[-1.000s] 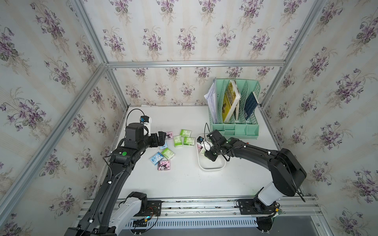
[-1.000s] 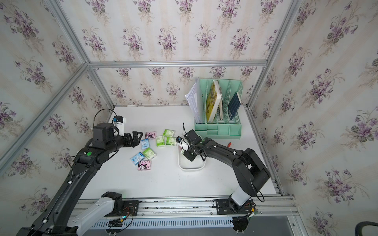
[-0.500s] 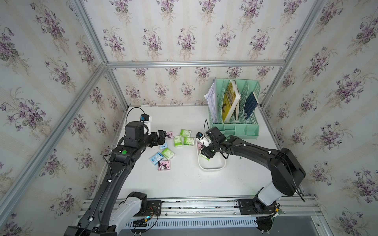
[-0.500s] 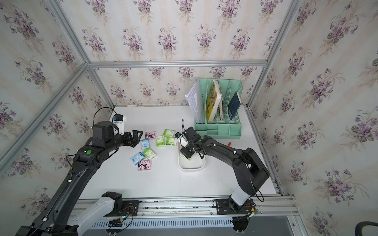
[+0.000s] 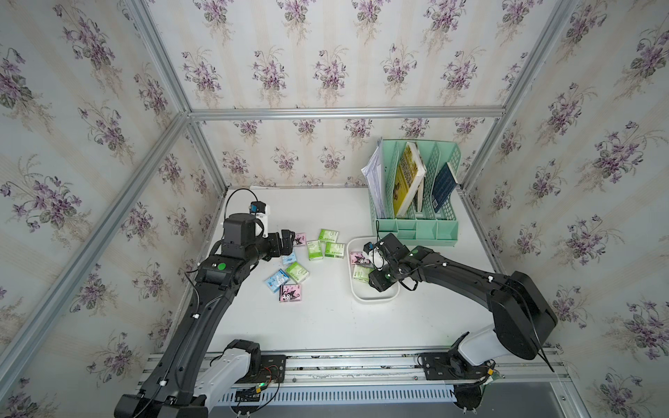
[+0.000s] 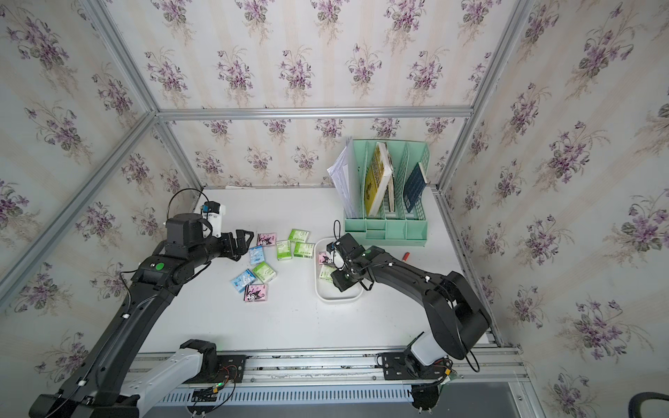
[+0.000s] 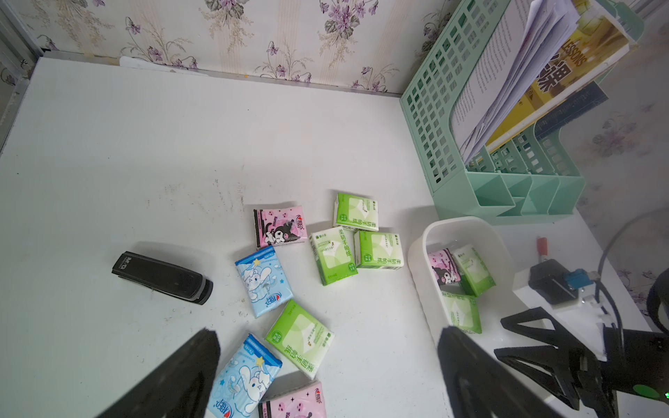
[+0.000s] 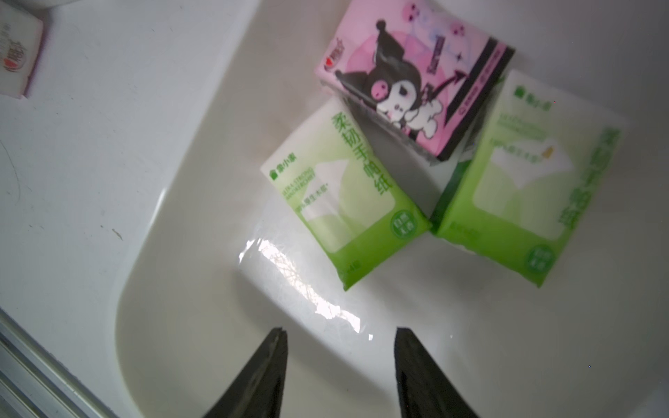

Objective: Put the pocket tissues into the storage box
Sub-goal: Place the pocket tissues in the storage box.

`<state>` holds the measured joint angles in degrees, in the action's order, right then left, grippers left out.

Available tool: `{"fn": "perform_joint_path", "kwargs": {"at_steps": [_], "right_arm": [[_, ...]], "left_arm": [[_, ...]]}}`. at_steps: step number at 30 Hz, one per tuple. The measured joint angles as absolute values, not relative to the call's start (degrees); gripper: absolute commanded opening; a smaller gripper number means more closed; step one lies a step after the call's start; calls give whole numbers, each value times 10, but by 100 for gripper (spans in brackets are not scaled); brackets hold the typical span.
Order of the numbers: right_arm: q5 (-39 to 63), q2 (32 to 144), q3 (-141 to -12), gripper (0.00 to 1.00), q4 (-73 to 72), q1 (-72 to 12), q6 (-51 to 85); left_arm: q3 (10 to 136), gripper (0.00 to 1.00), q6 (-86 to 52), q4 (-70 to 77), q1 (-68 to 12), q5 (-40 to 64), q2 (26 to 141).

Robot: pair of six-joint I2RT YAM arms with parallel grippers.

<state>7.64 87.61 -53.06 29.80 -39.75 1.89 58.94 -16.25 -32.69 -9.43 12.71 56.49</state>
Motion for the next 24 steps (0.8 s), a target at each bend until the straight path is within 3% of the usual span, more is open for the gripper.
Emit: {"fn": "perform_joint_path", "kwargs": {"at_steps": [13, 24], "right_arm": [[82, 973, -568, 33, 256, -396, 44], [40, 989, -602, 29, 232, -396, 44]], "left_arm": [[589, 99, -160, -327, -94, 124, 550], [587, 99, -155, -328, -94, 118, 547]]}}
